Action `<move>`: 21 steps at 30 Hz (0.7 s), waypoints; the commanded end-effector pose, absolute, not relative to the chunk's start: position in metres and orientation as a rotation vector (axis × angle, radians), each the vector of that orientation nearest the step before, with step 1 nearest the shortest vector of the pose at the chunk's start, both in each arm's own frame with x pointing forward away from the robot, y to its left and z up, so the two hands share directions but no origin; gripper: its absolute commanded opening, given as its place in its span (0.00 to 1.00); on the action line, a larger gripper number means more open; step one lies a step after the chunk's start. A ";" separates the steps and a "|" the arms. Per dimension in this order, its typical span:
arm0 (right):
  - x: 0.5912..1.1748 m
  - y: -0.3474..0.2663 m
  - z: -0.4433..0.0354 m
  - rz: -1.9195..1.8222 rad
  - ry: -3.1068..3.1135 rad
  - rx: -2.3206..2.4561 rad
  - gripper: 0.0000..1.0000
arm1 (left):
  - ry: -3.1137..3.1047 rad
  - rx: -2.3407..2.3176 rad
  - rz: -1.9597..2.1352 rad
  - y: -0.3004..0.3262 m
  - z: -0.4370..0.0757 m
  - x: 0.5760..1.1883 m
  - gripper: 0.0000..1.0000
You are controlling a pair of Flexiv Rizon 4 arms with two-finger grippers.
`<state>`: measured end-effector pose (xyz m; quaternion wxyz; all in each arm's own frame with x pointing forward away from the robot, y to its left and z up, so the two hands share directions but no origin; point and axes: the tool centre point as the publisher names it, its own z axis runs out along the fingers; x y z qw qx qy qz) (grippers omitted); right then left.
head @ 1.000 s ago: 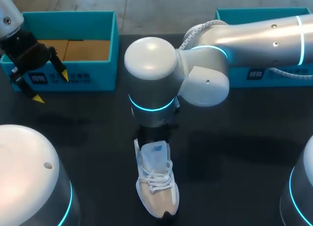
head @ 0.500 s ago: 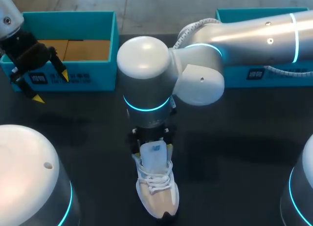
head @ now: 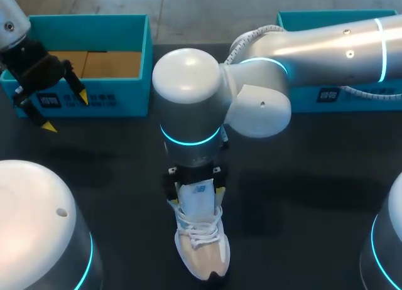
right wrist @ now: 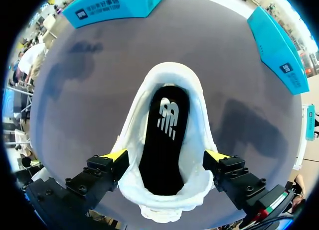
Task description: Take the shoe out of the shoebox, open the shoe tongue, remove and reinsert the insole, then place the shoe into the shoebox
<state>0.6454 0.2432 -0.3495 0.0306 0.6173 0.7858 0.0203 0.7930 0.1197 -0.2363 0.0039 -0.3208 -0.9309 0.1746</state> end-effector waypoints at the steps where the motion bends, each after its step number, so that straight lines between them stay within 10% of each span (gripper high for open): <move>1: 0.638 0.243 -0.345 0.074 2.409 1.902 1.00 | -2.917 -1.006 0.543 0.120 -0.236 0.793 1.00; 21: 0.622 0.241 -0.330 0.061 2.359 1.938 0.96 | -2.917 -1.006 0.543 0.120 -0.236 0.793 1.00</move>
